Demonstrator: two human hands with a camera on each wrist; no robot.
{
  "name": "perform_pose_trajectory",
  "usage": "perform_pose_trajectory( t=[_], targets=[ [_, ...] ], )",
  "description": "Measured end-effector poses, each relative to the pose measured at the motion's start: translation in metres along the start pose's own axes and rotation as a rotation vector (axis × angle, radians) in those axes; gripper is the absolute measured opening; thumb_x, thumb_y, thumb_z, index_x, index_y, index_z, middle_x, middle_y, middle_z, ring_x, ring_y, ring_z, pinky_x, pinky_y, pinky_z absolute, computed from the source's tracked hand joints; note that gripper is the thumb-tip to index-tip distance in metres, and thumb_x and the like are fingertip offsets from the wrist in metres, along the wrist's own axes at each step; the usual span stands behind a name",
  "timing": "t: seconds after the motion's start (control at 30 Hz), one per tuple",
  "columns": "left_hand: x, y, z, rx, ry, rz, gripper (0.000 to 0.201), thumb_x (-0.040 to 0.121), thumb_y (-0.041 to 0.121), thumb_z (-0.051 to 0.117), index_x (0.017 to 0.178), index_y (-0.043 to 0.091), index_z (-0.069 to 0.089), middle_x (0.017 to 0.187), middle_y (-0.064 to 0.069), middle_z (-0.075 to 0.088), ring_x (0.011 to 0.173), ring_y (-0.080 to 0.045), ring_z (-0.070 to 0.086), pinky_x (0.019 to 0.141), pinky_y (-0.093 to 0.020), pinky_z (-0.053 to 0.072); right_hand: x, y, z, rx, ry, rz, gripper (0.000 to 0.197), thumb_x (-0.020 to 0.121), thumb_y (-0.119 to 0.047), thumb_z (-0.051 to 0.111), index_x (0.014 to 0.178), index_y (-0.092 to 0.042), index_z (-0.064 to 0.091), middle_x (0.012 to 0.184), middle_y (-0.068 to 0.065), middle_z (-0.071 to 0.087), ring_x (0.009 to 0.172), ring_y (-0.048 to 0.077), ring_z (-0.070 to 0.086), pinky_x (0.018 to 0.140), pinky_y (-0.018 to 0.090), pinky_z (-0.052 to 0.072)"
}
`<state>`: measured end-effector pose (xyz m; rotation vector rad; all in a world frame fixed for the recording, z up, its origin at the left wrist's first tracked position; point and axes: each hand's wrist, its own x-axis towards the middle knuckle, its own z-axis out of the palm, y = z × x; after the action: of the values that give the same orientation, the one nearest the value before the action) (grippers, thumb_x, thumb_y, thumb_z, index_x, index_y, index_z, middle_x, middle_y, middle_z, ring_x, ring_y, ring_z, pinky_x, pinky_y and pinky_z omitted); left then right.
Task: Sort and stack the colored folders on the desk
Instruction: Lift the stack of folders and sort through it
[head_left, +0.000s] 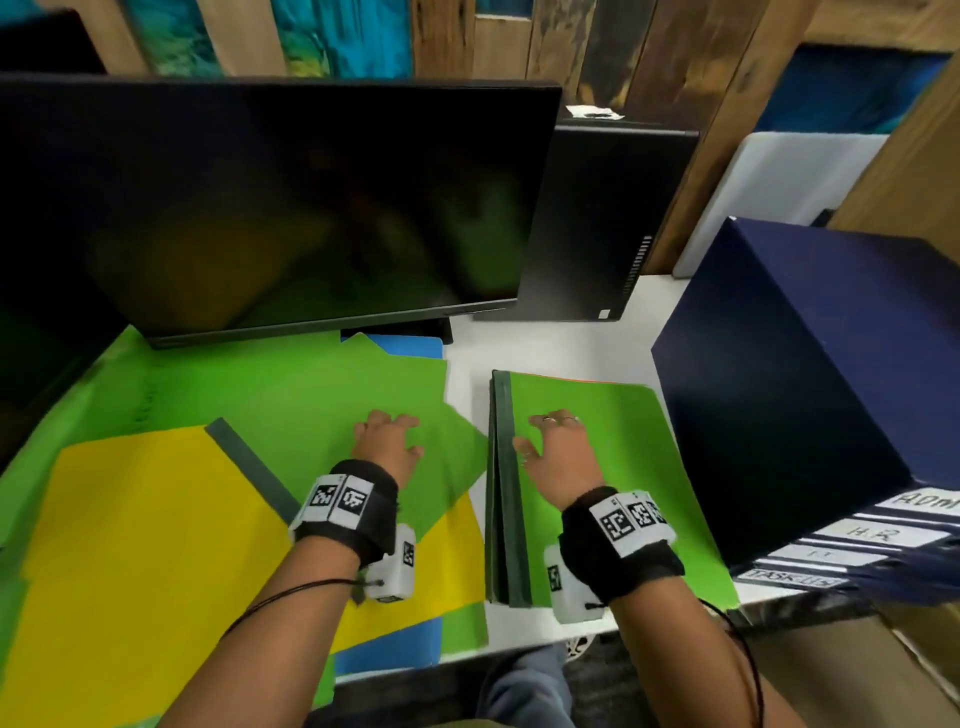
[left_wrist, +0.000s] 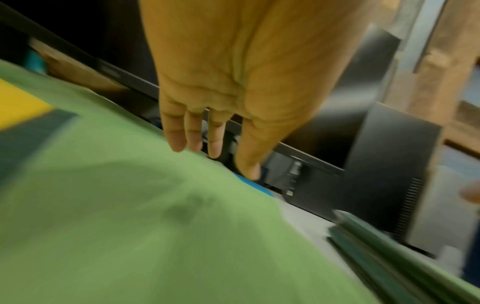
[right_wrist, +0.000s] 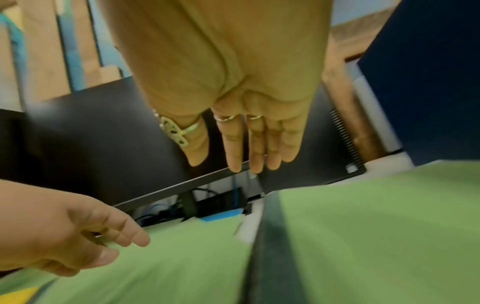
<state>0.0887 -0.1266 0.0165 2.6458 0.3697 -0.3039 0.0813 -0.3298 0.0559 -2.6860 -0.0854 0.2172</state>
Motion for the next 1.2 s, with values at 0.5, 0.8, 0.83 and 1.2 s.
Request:
perform_pose_trajectory(
  t=[0.5, 0.8, 0.83, 1.2],
  targets=[
    [-0.067, -0.147, 0.001, -0.024, 0.091, -0.472, 0.053, 0.098, 0.041, 0.033, 0.136, 0.006, 0.041, 0.155, -0.016, 0.012, 0.142, -0.034, 0.013, 0.112, -0.045, 0.026, -0.028, -0.095, 0.159, -0.469, -0.506, -0.325, 0.075, 0.092, -0.053, 0.035, 0.15, -0.013, 0.01, 0.156, 0.024, 0.004, 0.145, 0.037, 0.004, 0.118, 0.047, 0.015],
    [-0.06, -0.134, -0.002, -0.799, 0.184, -0.371, 0.054, 0.09, 0.013, 0.058, 0.131, 0.007, 0.023, 0.1, -0.016, 0.052, 0.094, -0.032, 0.056, 0.073, -0.038, 0.048, -0.037, -0.095, 0.139, -0.439, -0.575, -0.395, 0.072, 0.094, -0.048, 0.041, 0.151, -0.023, 0.004, 0.158, 0.015, -0.003, 0.146, 0.035, 0.008, 0.119, 0.04, 0.018],
    [-0.061, -0.131, -0.002, -0.83, 0.189, -0.36, 0.06, 0.089, 0.008, 0.058, 0.133, 0.01, 0.017, 0.101, -0.014, 0.054, 0.093, -0.032, 0.057, 0.074, -0.037, 0.049, -0.038, -0.095, 0.134, -0.393, -0.577, -0.389, 0.071, 0.094, -0.048, 0.041, 0.151, -0.025, 0.005, 0.159, 0.013, -0.002, 0.146, 0.033, 0.009, 0.119, 0.039, 0.018],
    [-0.066, -0.116, -0.022, -0.999, 0.314, -0.251, 0.066, 0.093, -0.006, 0.044, 0.147, 0.019, 0.013, 0.141, -0.012, 0.039, 0.117, -0.026, 0.046, 0.09, -0.025, 0.032, -0.015, -0.078, 0.077, -0.091, -0.139, -0.073, 0.066, 0.094, -0.057, 0.027, 0.15, -0.028, 0.01, 0.158, 0.015, 0.005, 0.146, 0.032, 0.006, 0.117, 0.053, 0.01]
  ],
)
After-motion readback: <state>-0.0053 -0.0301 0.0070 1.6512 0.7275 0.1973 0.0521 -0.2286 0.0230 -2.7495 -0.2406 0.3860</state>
